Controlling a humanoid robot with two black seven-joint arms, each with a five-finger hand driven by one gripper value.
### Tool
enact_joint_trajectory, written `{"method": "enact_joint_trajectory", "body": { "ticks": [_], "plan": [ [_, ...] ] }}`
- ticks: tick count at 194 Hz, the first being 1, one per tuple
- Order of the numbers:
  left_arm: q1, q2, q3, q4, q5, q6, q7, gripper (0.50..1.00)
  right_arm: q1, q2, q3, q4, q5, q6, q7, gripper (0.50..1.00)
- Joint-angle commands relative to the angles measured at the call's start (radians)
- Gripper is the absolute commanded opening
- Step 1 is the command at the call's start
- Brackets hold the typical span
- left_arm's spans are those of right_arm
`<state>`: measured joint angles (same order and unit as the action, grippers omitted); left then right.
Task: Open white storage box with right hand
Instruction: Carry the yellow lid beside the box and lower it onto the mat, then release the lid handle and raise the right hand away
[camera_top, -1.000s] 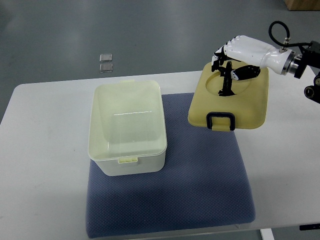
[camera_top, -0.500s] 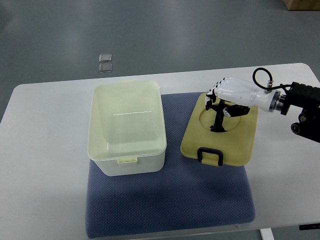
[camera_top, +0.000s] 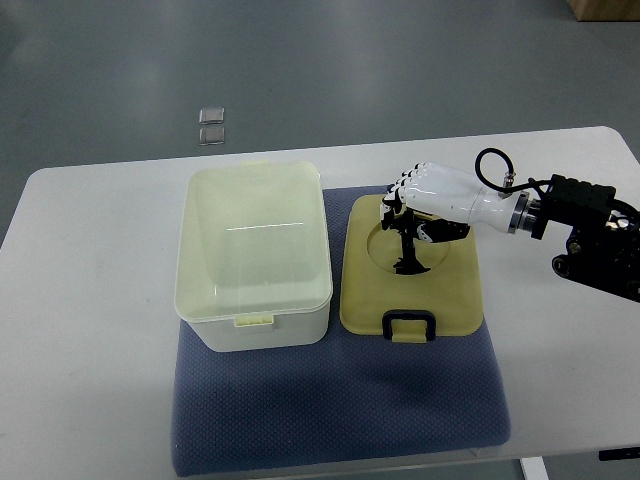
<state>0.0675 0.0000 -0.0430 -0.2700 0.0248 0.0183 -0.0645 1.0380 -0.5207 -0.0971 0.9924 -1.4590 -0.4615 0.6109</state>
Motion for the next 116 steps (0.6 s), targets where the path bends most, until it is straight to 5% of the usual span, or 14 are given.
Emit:
{"method": "enact_joint_trajectory", "body": {
  "ticks": [1,27,116],
  "plan": [
    [0.000,0.000,0.000,0.000,0.000,0.000,0.000,1.000,-0.006,0.001,0.000,0.000,0.000,0.001,0.000,0.801],
    [0.000,0.000,0.000,0.000,0.000,0.000,0.000,1.000,-0.021,0.001,-0.003,0.000,0.000,0.001,0.000,0.921],
    [0.000,0.000,0.000,0.002,0.000,0.000,0.000,1.000,0.031,-0.050,-0.046,0.000,-0.011,0.044,0.000,0.928]
  ]
}}
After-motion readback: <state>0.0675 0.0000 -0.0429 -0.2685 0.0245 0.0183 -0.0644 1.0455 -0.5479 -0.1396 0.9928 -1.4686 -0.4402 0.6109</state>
